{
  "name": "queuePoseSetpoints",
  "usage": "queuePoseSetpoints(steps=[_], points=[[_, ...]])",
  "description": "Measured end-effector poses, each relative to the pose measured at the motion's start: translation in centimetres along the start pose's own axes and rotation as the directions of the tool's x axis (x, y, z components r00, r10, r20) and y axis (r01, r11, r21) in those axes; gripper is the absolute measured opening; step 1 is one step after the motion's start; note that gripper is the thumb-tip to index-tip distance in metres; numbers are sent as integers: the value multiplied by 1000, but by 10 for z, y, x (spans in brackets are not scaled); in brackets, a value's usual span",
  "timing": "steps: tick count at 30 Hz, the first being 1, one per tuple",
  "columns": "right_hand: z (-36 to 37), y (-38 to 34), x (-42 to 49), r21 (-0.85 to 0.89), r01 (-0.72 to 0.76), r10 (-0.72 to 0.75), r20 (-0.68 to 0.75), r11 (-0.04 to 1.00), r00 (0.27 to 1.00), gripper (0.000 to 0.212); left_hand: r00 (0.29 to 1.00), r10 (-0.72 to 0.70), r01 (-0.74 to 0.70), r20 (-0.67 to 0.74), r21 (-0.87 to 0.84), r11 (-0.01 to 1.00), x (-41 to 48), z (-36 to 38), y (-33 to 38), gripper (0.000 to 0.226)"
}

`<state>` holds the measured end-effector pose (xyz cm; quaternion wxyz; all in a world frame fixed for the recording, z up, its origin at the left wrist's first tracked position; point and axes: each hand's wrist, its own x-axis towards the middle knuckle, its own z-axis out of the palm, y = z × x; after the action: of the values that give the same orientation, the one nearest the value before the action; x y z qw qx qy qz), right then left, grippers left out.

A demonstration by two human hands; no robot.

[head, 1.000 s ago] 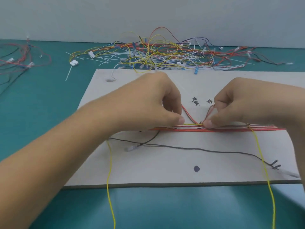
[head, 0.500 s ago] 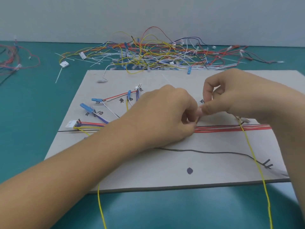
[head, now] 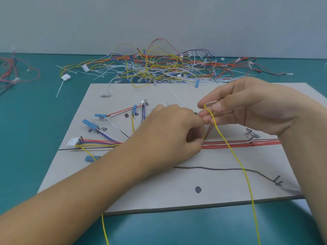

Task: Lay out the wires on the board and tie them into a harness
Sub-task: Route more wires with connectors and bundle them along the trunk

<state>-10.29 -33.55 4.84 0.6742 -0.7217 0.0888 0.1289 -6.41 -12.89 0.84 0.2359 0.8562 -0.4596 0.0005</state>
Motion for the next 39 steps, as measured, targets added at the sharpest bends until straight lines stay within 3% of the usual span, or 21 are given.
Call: queuePoseSetpoints(steps=[2, 6, 10, 14, 19, 24, 29, 33, 39], points=[[0, 1, 2, -60, -8, 4, -71, 998, 997, 20, 1000, -20, 20, -19, 33, 999, -1, 1, 0, 12], [8, 0, 11, -339, -68, 4, -188, 938, 982, 14, 994, -65, 69, -91, 47, 996, -3, 2, 2, 11], [18, -6, 21, -549, -121, -30, -259, 827, 965, 14, 999, 12, -10, -46, 33, 999, -2, 3, 5, 9], [22, -9, 27, -564, -143, -20, -272, 813, 962, 10, 998, 53, -53, -17, -2, 999, 1, 3, 4, 8], [21, -13, 32, -580, -191, 46, -254, 792, 966, 11, 995, 70, -81, -67, -182, 980, 5, 5, 1, 9], [28, -15, 32, -621, -224, 68, -264, 751, 962, 13, 996, 64, -77, -67, -217, 973, 8, 8, -2, 9], [36, -13, 28, -639, -227, 11, -323, 735, 946, 16, 994, 68, -84, -85, -203, 976, 7, 9, -2, 9], [45, -3, 37, -712, -167, -132, -344, 682, 929, 19, 994, 20, -45, -105, -242, 969, -5, 6, -11, 9], [56, -2, 46, -701, -139, -118, -305, 700, 945, 15, 997, -15, -7, -80, -262, 965, -20, -6, -25, 10]])
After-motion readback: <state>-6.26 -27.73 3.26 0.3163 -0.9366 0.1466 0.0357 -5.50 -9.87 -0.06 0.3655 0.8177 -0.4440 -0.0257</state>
